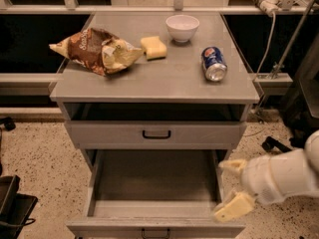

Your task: Close middle drawer

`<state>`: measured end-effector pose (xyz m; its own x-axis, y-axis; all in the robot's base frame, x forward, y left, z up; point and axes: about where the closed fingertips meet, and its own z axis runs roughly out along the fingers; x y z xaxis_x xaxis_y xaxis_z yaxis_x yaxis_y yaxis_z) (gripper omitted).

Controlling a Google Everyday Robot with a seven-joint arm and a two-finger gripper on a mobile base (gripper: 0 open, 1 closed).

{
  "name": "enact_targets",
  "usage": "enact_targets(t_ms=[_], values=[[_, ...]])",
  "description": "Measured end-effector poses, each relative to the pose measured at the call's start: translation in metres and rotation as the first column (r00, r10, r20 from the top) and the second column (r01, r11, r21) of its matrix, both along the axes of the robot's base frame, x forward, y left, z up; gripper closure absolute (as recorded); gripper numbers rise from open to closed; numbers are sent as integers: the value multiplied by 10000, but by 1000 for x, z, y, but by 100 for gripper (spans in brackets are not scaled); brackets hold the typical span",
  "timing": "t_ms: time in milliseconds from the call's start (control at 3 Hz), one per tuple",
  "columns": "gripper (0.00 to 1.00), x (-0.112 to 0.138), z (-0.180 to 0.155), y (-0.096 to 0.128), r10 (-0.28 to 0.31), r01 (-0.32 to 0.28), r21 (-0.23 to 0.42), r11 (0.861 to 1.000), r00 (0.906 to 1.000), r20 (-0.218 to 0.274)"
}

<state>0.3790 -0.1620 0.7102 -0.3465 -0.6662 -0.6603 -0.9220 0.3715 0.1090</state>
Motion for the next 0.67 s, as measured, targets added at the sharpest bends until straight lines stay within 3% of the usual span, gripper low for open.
enact_targets(t_ms=[333, 667], values=[[42, -14, -58, 6, -268, 292, 311, 9991, 9968, -748], [65, -14, -58, 6, -268, 291, 311, 9991, 9968, -748]])
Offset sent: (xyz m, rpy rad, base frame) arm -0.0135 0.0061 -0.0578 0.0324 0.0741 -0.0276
